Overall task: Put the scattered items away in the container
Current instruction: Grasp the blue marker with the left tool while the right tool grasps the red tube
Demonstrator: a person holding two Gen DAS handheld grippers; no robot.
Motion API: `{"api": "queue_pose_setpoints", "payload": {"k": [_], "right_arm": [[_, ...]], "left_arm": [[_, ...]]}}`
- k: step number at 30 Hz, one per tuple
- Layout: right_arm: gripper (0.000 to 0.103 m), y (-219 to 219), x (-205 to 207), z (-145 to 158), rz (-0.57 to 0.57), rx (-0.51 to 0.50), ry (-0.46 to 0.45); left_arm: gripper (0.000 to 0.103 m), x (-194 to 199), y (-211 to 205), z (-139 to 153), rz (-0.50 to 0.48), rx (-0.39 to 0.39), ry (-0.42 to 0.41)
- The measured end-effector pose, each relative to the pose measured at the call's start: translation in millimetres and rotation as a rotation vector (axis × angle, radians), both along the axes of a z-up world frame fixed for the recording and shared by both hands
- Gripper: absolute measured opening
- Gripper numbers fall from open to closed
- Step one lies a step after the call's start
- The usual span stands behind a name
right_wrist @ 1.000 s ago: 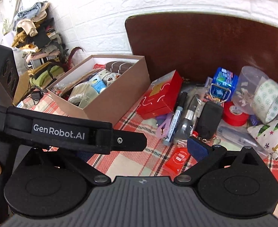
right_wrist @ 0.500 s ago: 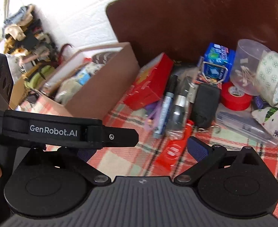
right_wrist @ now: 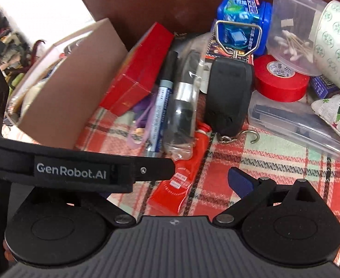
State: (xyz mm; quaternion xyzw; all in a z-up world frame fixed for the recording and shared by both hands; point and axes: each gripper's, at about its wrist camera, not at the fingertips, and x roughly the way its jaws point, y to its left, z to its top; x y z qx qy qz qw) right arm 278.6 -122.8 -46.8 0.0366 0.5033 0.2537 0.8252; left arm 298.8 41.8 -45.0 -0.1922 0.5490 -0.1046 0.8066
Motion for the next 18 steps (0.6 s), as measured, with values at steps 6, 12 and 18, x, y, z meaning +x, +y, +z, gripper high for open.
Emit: {"api": "queue_pose_setpoints", "payload": {"k": [6,12,18], "right_arm": [[0.098,3.7,6.4,-12.6,-0.012,-0.023,0.001],[0.093,4.4,5.0,-23.6,-0.053,-0.034,0.018],[0.062,3.5,-3.1,-21.3,-0.047,-0.108,-0.014]], "left_arm": [[0.073,14.8,-1.4,-13.3,-0.004,0.003,0.013],[0.065,23.6,-1.6,-15.7,0.003,0.011,0.018],[0.037,23.2,1.8,-15.5,0.040,0.026,0.047]]}}
